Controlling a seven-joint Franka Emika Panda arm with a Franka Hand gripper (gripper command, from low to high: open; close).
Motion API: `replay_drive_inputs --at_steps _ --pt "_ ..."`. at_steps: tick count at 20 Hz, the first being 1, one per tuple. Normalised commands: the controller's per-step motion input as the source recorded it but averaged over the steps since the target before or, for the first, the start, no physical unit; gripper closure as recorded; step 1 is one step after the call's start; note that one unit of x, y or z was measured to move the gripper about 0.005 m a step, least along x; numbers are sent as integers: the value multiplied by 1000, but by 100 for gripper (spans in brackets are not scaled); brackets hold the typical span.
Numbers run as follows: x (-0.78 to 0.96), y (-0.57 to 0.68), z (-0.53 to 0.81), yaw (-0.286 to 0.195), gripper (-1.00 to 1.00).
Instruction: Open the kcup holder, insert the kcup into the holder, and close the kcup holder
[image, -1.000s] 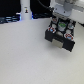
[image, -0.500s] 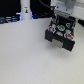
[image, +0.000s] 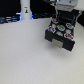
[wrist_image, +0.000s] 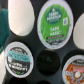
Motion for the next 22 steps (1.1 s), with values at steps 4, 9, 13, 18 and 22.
replay_drive_inputs --at_steps 4,9,13,18,22 --pt "726 -350 217 10 -100" --pt "702 -349 173 12 -100" --pt "735 -330 72 12 -100" --pt "671 -296 -120 16 -100" --pt "437 -211 -275 10 -100"
